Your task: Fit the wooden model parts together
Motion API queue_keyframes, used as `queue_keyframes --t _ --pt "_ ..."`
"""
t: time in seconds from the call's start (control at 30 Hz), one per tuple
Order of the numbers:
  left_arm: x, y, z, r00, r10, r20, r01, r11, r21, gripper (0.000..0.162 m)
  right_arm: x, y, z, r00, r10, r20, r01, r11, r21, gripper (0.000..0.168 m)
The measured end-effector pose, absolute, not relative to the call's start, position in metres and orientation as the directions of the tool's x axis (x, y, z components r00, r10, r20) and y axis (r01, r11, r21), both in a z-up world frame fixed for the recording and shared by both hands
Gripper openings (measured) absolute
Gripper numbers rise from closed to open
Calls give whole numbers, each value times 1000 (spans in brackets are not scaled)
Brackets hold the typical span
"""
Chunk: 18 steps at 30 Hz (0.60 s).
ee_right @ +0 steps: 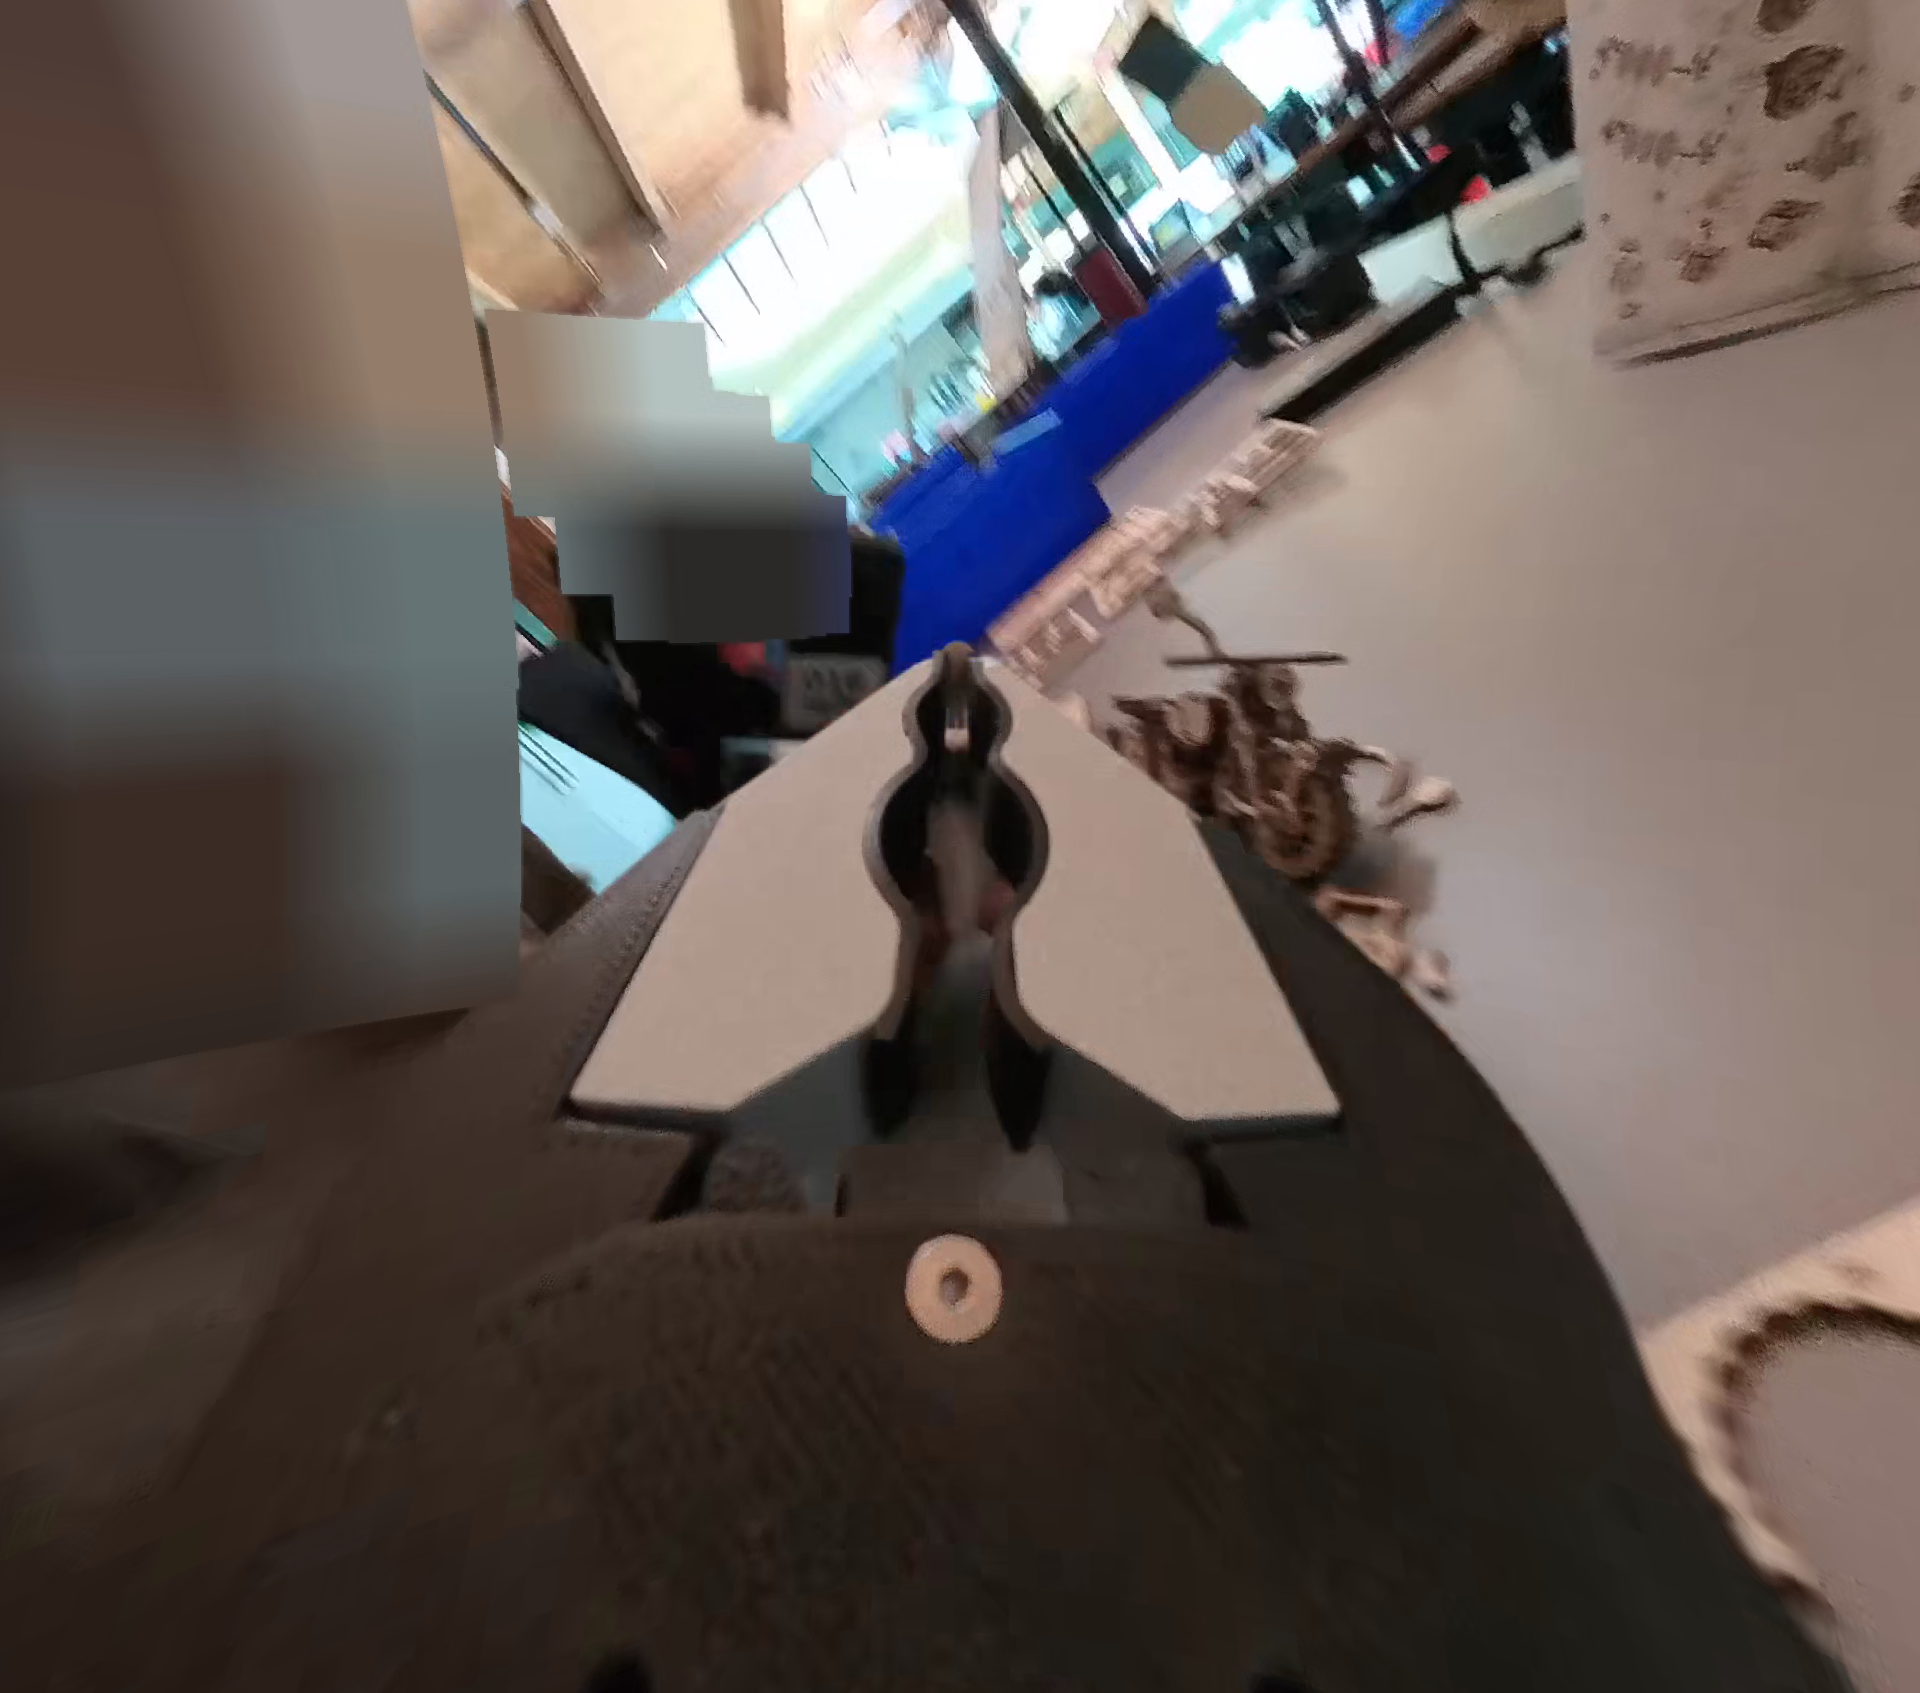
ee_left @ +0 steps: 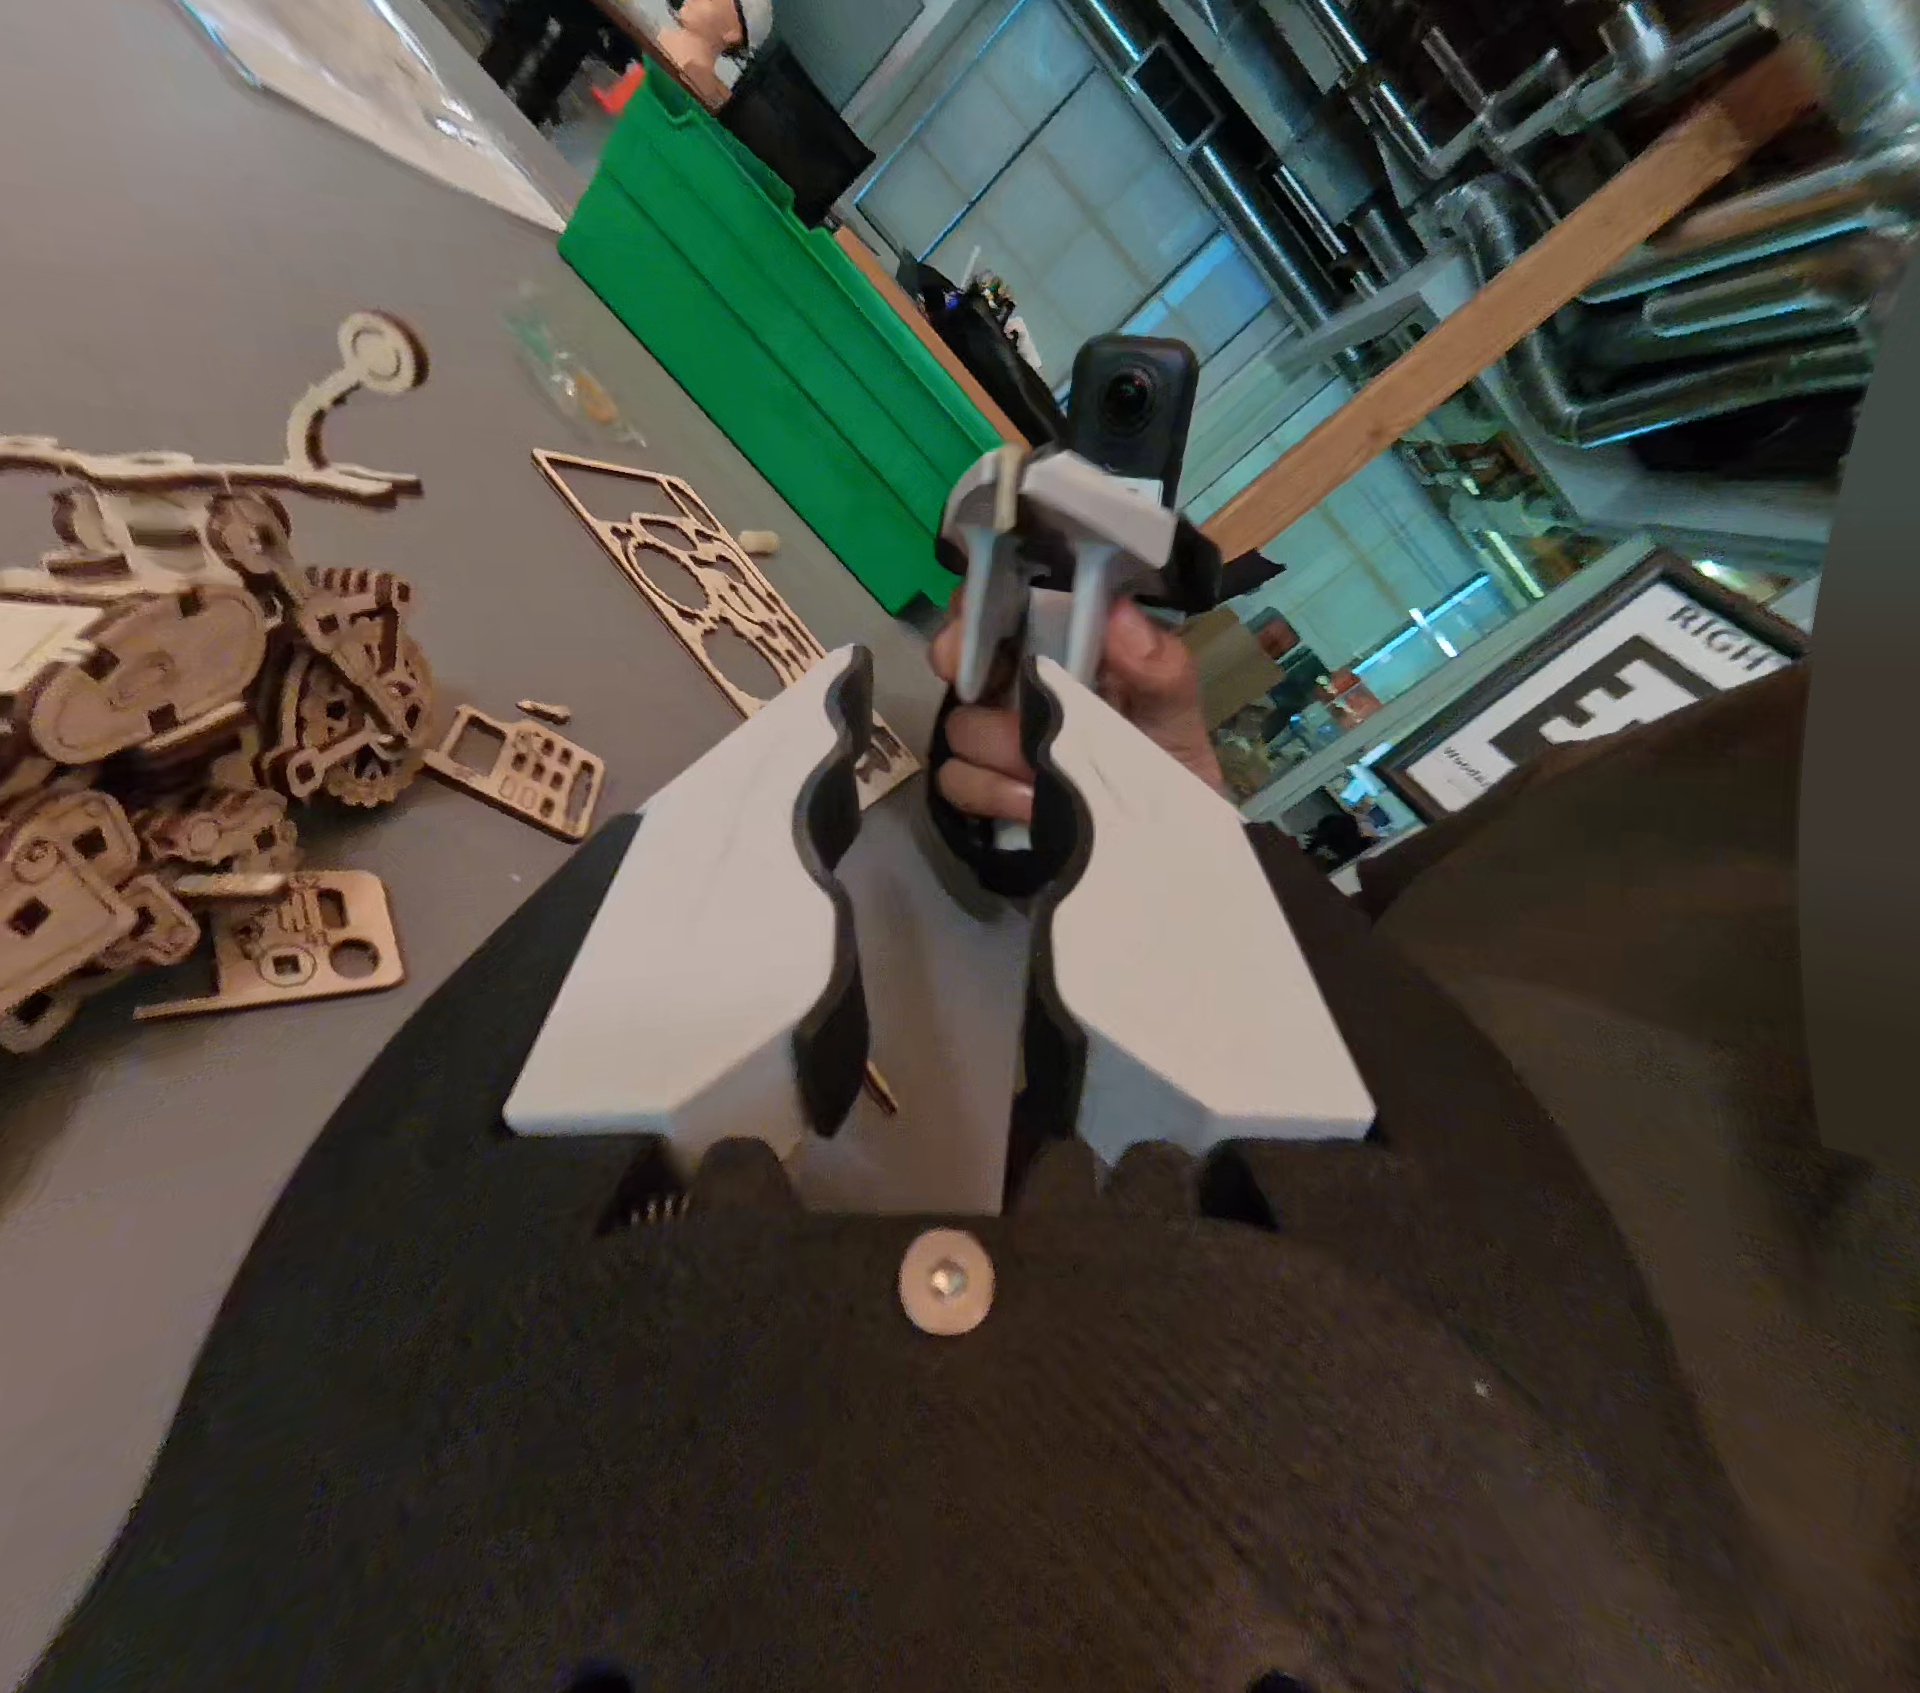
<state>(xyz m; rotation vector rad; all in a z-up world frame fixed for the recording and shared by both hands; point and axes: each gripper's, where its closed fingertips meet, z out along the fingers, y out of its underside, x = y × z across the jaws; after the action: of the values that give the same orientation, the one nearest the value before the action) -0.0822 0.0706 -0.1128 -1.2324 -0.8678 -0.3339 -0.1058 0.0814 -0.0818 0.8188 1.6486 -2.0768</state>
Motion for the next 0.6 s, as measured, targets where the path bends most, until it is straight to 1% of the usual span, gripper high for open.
queue_keyframes --t 0.03,0.07,0.1,0.17,0.2,0.27,0.4,0.5,0.6 --pt "-82 71 -113 632 203 748 672 338 -660 25 -106 81 -91 -782 109 -613 588 -195 -785 1" --pt "-82 72 -114 619 190 762 686 341 -642 25 -106 81 -98 -782 123 -611 591 -161 -790 1" --pt "-82 74 -117 603 183 776 703 337 -626 25 -103 78 -99 -768 97 -634 618 -152 -771 1" --pt "-79 78 -118 579 153 801 734 329 -594 25 -93 71 -100 -704 11 -710 702 -140 -698 1" --pt "-78 79 -117 570 138 810 746 328 -580 23 -88 66 -104 -675 -10 -738 734 -119 -669 1" --pt "-77 81 -119 556 127 822 759 325 -564 19 -83 60 -109 -654 -16 -756 754 -87 -651 0" --pt "-76 80 -116 549 103 829 766 335 -549 0 -83 58 -112 -620 -31 -784 783 -85 -616 1" --pt "-77 79 -116 552 104 827 764 334 -552 0 -84 60 -111 -585 -64 -809 810 -100 -578 1" --pt "-76 78 -115 571 118 813 751 325 -575 0 -83 60 -110 -596 -74 -800 803 -99 -588 1"
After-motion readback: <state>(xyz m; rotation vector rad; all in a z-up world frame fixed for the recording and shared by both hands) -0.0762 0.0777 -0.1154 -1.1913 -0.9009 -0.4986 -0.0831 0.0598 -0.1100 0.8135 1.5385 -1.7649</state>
